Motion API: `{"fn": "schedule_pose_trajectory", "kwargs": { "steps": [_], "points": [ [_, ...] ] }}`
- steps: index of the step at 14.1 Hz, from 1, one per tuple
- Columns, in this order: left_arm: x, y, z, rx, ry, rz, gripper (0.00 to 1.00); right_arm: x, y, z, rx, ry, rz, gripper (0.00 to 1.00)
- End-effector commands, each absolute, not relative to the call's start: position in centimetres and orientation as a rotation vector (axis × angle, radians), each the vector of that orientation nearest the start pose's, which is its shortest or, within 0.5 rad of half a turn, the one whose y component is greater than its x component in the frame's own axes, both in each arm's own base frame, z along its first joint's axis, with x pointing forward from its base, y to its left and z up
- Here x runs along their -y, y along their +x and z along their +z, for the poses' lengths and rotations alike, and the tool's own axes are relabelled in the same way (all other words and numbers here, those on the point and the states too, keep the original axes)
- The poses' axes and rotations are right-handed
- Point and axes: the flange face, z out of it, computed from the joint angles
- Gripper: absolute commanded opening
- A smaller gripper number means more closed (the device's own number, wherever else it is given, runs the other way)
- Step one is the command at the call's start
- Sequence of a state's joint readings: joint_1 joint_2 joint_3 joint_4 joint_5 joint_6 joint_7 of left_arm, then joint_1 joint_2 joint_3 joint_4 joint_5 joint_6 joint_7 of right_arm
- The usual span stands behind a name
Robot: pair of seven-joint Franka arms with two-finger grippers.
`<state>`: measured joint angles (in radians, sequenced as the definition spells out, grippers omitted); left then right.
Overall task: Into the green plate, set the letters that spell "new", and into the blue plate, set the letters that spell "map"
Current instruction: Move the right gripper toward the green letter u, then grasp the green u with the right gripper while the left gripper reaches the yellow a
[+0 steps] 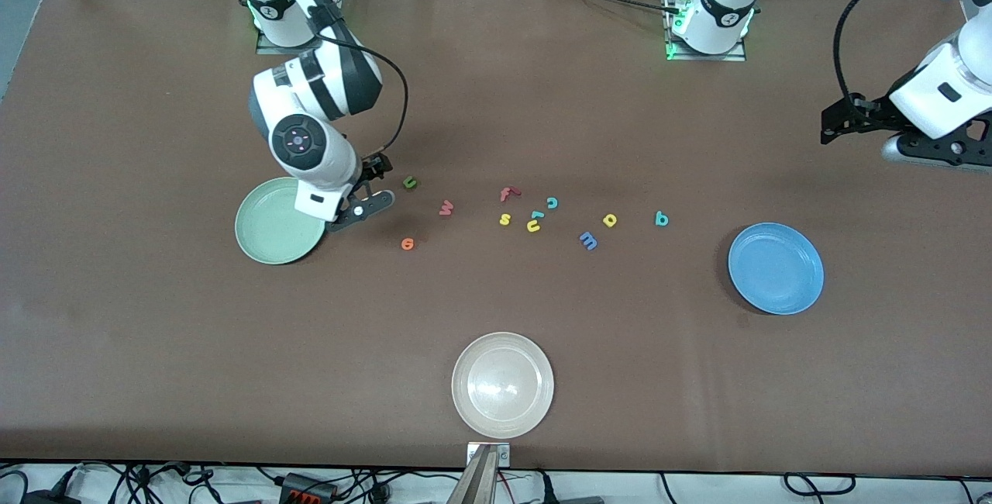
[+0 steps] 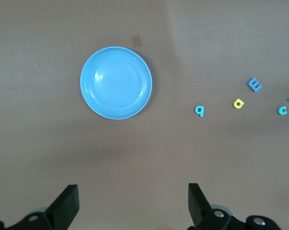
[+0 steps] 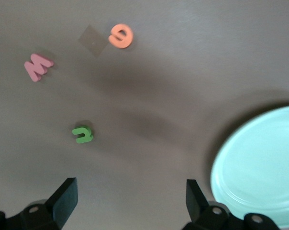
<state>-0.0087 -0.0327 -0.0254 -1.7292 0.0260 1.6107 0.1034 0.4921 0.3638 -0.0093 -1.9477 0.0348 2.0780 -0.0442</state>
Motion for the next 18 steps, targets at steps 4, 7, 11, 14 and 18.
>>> {"fn": "schedule_pose_trajectory", "kwargs": {
  "steps": [4, 7, 11, 14, 18],
  "points": [
    [5.2, 54.8, 56.6, -0.344, -3.111, 0.159, 1.0, -32.7, 49.1, 23.7, 0.93, -3.013, 0.308, 0.96],
    [8.6, 57.6, 51.6, -0.438, -3.116, 0.25, 1.0, -33.6, 48.6, 21.0, 0.959, -3.008, 0.295, 0.84],
    [12.3, 60.3, 44.1, -0.545, -3.109, 0.377, 1.0, -34.2, 47.9, 19.9, 0.985, -3.005, 0.317, 0.67],
    [15.5, 61.4, 38.5, -0.656, -3.112, 0.372, 1.0, -34.5, 47.8, 19.2, 0.992, -3.004, 0.312, 0.67],
    [18.5, 61.9, 32.2, -0.77, -3.111, 0.345, 1.0, -34.6, 47.5, 18.2, 0.999, -3.004, 0.336, 0.65]
  ]
}}
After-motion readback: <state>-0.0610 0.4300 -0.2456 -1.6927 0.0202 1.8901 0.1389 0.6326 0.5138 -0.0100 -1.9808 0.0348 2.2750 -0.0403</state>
